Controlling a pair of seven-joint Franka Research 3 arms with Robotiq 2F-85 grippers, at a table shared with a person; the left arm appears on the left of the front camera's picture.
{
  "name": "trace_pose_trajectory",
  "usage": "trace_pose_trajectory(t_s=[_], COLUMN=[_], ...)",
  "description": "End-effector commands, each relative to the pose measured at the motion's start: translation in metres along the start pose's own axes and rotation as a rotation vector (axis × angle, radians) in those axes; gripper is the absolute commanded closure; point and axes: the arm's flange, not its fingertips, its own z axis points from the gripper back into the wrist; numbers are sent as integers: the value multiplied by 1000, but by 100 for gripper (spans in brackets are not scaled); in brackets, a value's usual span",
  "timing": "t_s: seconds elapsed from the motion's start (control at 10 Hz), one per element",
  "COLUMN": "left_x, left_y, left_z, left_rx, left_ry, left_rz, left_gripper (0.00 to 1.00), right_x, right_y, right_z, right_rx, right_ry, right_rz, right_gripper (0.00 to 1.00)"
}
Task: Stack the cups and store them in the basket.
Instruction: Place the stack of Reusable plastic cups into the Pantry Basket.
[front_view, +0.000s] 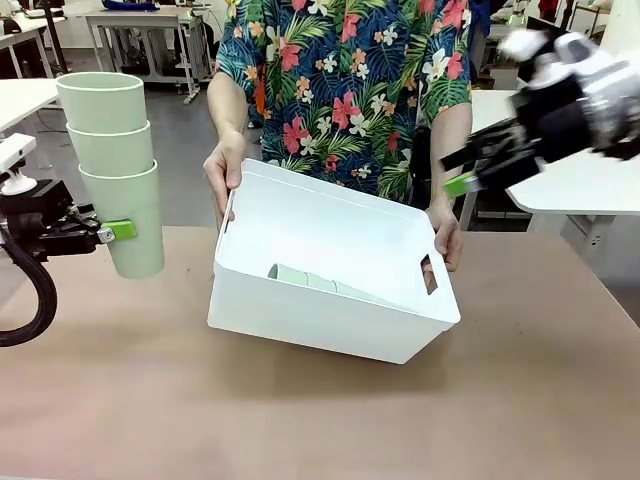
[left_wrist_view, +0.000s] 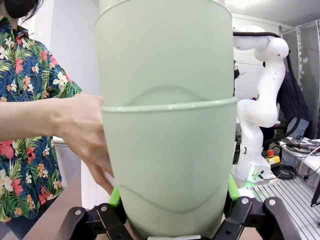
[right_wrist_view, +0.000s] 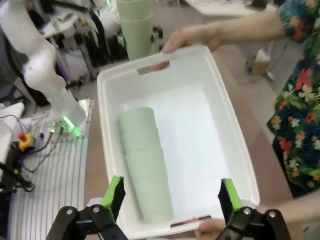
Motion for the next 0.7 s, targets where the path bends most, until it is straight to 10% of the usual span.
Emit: trace_pose_trajectory(t_s=[0.0,0.6], left_x=[5,5], left_y=[-1,-1], left_z=[-1,-1], left_rx=[-2,-2], left_ry=[-5,-5], left_rz=[-12,-12], left_gripper=[14,14], right_x=[-37,-101], right_y=[-4,-16], right_z=[41,101], right_rx=[30,-5], right_ry=[-118,-172], right_rz=[10,-43], right_gripper=[0,0])
